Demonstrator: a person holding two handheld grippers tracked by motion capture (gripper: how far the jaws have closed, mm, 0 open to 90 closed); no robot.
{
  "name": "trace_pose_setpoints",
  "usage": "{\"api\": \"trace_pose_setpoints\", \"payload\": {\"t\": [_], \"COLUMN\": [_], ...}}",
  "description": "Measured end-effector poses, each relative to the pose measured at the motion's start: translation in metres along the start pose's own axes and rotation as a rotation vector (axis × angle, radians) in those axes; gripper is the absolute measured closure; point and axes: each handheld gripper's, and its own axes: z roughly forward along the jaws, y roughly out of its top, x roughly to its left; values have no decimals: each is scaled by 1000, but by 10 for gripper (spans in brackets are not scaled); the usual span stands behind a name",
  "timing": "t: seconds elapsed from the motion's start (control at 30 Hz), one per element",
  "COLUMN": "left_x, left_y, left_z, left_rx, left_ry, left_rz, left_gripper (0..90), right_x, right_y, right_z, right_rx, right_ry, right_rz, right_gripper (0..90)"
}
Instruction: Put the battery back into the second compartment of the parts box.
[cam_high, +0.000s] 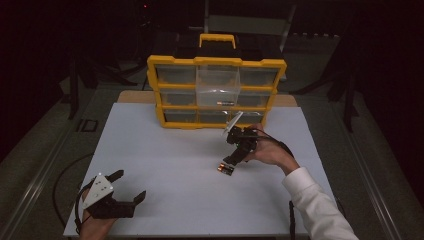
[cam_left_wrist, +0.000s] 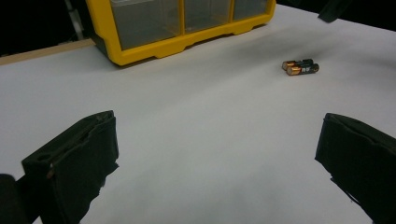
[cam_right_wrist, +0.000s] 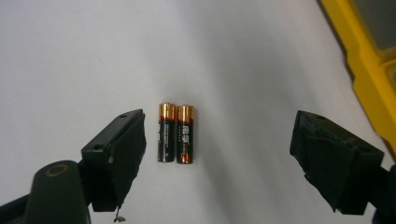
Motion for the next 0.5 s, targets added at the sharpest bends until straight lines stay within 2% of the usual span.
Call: {"api": "trace_pose_setpoints", "payload": {"t": [0.07, 0.13, 0.17, 0.27, 0.33, 0.4, 0.5], "left_x": [0, 0, 0, 0, 0, 0, 0], "left_y": [0, 0, 0, 0, 0, 0, 0], "left_z": [0, 0, 0, 0, 0, 0, 0], "left_rx": [0, 0, 1, 2, 1, 0, 0], "left_ry": [-1, -1, -1, -1, -1, -1, -1], "left_rz": [-1, -1, 0, 0, -1, 0, 0], "left_gripper": [1, 1, 1, 1, 1, 1, 1], "right_x": [-1, 0, 0, 3, 2, 1, 2], "right_y": [-2, -2, -3, -4, -4, -5, -5], "right_z": [5, 7, 10, 18, 20, 25, 28], "right_rx": [-3, 9, 12, 32, 30, 40, 51], "right_ry": [6, 9, 8, 16, 16, 25, 39], "right_rz": [-15, -8, -26, -15, -26, -38, -40], "right_gripper": [201, 206, 210, 249, 266, 367, 419]}}
